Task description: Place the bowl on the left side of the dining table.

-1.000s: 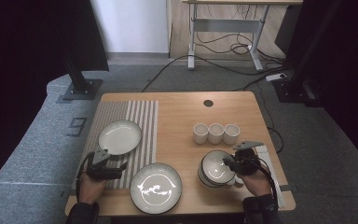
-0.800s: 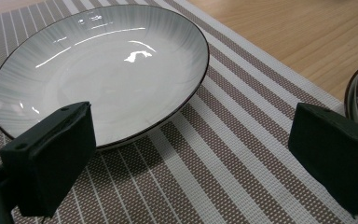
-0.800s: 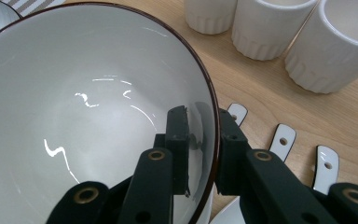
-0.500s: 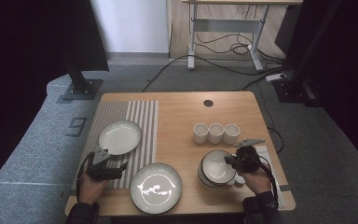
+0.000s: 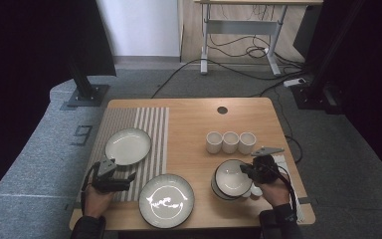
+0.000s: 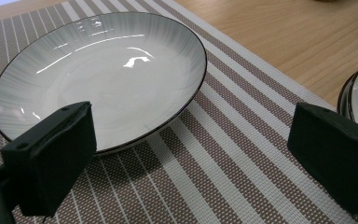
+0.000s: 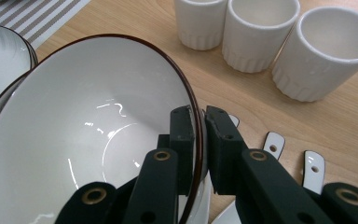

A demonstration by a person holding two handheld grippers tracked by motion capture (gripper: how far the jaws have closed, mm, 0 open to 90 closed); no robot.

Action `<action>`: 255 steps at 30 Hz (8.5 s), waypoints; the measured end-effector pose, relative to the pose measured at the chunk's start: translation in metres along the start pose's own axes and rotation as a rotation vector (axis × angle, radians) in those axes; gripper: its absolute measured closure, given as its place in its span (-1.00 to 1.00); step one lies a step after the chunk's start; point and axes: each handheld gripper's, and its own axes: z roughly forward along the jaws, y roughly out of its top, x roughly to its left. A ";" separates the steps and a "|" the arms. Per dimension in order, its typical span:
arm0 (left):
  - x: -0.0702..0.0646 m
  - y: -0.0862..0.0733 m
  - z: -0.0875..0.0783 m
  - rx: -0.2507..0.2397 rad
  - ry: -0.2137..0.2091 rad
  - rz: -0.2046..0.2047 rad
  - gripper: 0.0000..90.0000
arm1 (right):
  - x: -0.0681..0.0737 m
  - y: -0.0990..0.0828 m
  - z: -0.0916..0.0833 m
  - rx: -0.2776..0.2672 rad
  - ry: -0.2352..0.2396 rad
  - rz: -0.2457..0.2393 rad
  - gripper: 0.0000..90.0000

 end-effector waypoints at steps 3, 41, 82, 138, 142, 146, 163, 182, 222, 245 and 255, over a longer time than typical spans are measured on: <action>0.000 0.000 0.000 -0.001 -0.001 0.002 -0.98 | 0.000 0.001 -0.001 -0.004 0.004 0.000 0.80; -0.010 0.024 -0.012 -0.007 -0.076 -0.050 -0.78 | 0.001 0.030 -0.020 -0.055 0.052 0.011 0.79; -0.036 0.108 -0.006 0.049 -0.185 0.012 -0.87 | 0.019 0.093 0.010 -0.042 0.141 -0.020 0.79; -0.081 0.176 0.045 0.187 -0.297 0.112 0.20 | 0.075 0.135 0.071 0.017 0.232 -0.090 0.78; -0.080 0.174 0.048 0.199 -0.298 0.102 0.43 | 0.077 0.136 0.071 0.018 0.234 -0.093 0.78; -0.081 0.174 0.049 0.210 -0.309 0.107 0.58 | 0.079 0.137 0.072 0.016 0.235 -0.097 0.78; -0.080 0.175 0.049 0.252 -0.273 0.089 0.86 | 0.083 0.138 0.076 0.015 0.254 -0.091 0.74; -0.069 0.172 0.054 0.299 -0.270 0.064 0.86 | 0.082 0.139 0.079 0.017 0.260 -0.090 0.18; -0.006 0.156 0.046 0.354 -0.215 -0.077 0.86 | 0.064 0.123 0.048 -0.114 0.205 -0.145 -0.60; 0.037 0.153 0.032 0.352 -0.158 -0.164 0.86 | 0.039 0.080 0.021 -0.153 0.093 -0.140 -0.73; 0.058 0.150 0.029 0.355 -0.132 -0.207 0.86 | 0.023 0.058 0.012 -0.163 0.047 -0.108 -0.76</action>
